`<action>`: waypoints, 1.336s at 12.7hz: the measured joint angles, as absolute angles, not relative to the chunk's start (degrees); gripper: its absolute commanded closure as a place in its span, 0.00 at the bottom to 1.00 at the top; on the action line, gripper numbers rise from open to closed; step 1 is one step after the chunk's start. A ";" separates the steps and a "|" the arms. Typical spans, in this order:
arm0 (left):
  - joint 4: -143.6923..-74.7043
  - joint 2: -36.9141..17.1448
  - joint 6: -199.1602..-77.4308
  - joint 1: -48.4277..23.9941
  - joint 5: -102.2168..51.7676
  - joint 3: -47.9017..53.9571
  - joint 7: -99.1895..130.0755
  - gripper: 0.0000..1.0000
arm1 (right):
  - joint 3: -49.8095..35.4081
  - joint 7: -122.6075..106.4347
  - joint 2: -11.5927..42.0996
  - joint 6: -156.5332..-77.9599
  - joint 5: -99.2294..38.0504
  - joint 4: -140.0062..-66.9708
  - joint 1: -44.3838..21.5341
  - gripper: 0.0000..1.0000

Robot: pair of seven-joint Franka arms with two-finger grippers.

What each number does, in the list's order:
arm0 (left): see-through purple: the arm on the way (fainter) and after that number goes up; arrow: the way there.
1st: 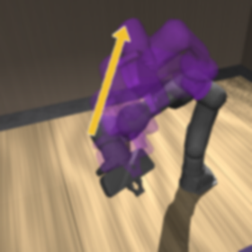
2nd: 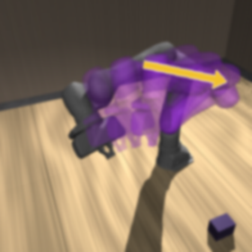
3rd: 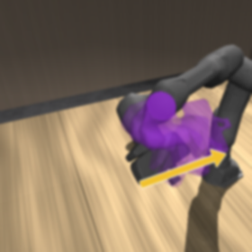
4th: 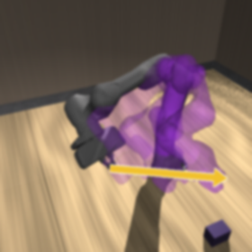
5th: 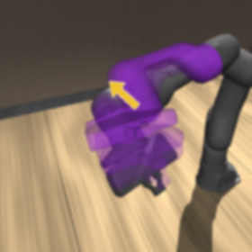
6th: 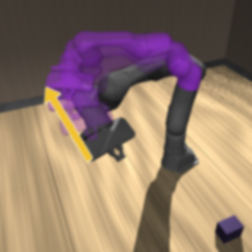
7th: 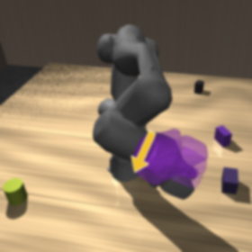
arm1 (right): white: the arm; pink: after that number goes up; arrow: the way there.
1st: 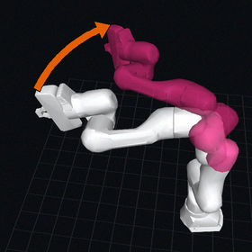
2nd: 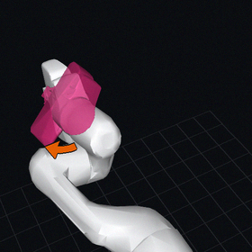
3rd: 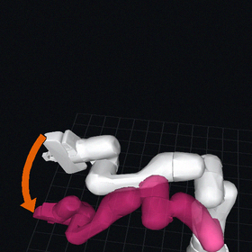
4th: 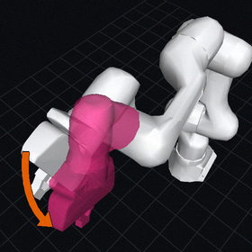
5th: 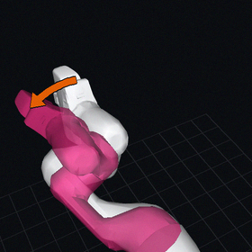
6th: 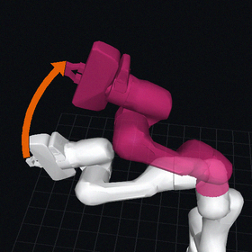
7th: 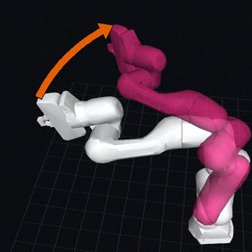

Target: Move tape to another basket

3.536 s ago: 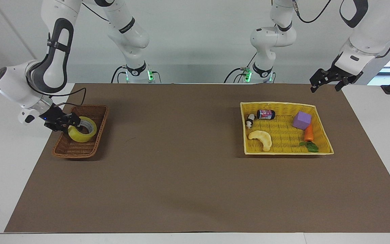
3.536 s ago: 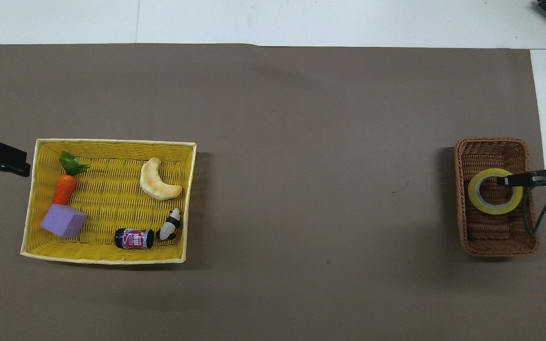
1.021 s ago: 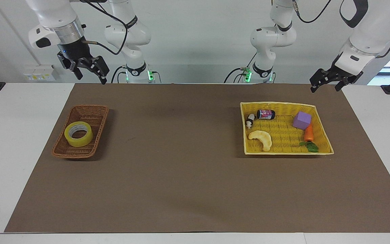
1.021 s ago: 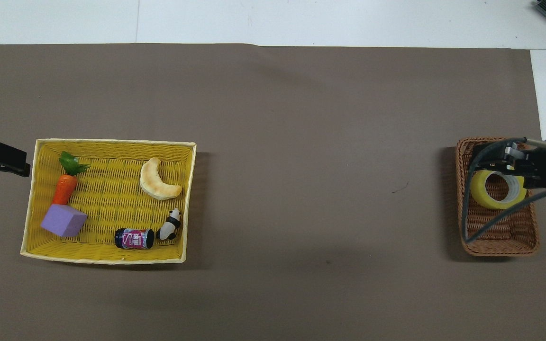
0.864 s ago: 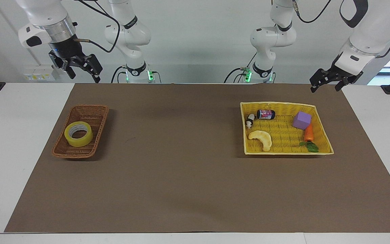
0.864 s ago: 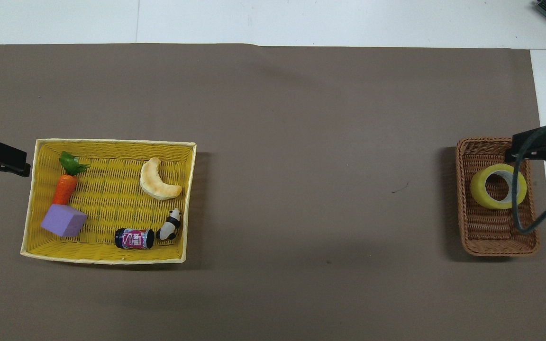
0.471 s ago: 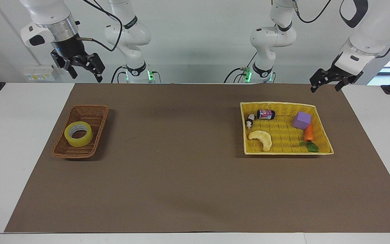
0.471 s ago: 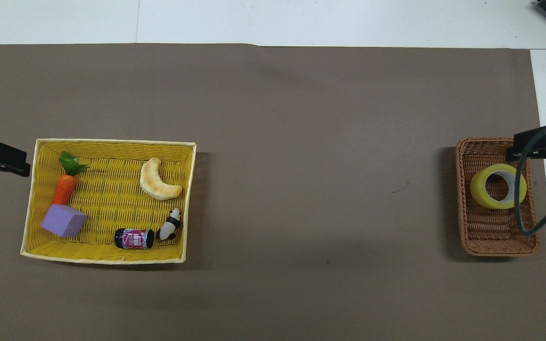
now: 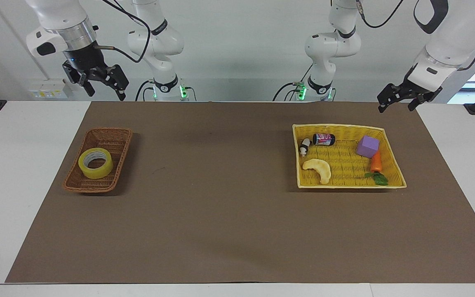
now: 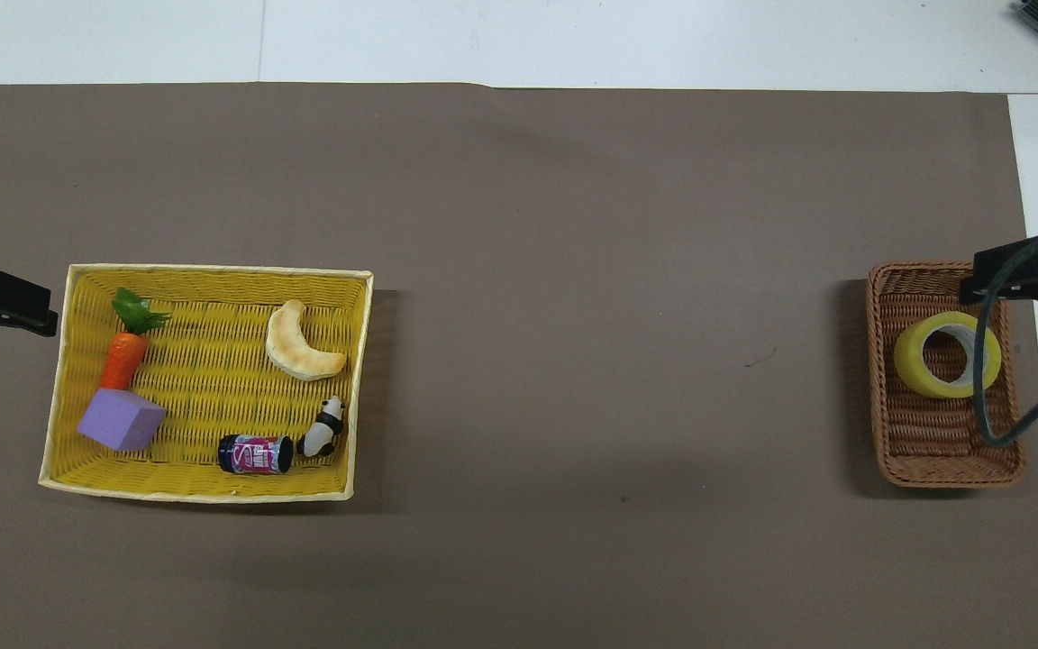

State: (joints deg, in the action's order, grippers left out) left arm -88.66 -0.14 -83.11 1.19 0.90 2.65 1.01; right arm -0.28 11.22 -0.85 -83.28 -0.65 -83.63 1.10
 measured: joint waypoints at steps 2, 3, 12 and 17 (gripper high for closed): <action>-88.66 -0.14 -83.11 1.19 0.90 2.65 1.01 0.00 | 3.05 7.99 -0.90 -82.97 -0.34 -83.61 -0.60 0.00; -88.66 -0.14 -83.11 1.19 0.90 2.65 1.01 0.00 | 5.45 6.86 -1.15 -82.90 -0.34 -83.58 -1.86 0.00; -88.66 -0.14 -83.11 1.19 0.90 2.65 1.01 0.00 | 7.36 6.18 -5.44 -81.47 -0.33 -88.52 -3.23 0.00; -88.66 -0.14 -83.11 1.19 0.90 2.64 1.01 0.00 | 7.45 4.67 -5.47 -80.04 1.80 -87.41 -3.15 0.00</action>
